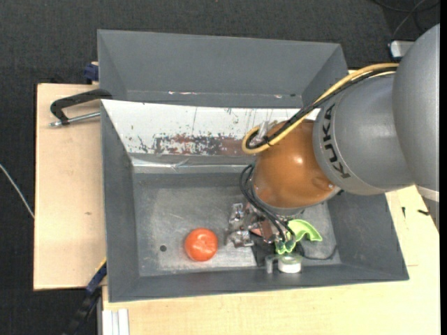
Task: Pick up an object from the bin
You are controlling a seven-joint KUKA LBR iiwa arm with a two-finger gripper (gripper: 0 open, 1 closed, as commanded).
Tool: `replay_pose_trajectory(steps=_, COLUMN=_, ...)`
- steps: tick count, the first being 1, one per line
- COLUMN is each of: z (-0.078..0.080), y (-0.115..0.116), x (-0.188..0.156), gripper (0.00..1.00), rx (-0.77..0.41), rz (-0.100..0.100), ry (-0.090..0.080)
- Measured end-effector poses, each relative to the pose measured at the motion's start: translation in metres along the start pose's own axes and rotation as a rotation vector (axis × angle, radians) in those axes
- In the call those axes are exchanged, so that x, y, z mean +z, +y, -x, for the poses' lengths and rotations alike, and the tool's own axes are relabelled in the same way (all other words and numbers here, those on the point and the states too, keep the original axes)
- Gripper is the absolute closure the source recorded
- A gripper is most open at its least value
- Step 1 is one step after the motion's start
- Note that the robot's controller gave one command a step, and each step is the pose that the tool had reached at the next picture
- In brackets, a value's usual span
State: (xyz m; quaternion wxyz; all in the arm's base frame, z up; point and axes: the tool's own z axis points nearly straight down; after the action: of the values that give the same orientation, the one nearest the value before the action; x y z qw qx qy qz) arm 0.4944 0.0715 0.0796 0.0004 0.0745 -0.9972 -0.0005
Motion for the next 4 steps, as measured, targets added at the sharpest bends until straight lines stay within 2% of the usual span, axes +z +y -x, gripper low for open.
replay_pose_trajectory(steps=1, z=0.000, y=0.000, x=0.000, gripper=1.00, rx=0.000, rz=0.000, ry=0.000)
replay_pose_trajectory(steps=2, z=0.000, y=0.002, x=-0.080, gripper=0.00, rx=-0.007, rz=0.000, ry=-0.001)
replay_pose_trajectory(steps=3, z=0.002, y=0.002, x=-0.095, gripper=0.00, rx=-0.008, rz=0.000, ry=-0.007)
replay_pose_trajectory(steps=4, z=0.005, y=0.020, x=-0.066, gripper=0.00, rx=-0.057, rz=-0.001, ry=-0.007)
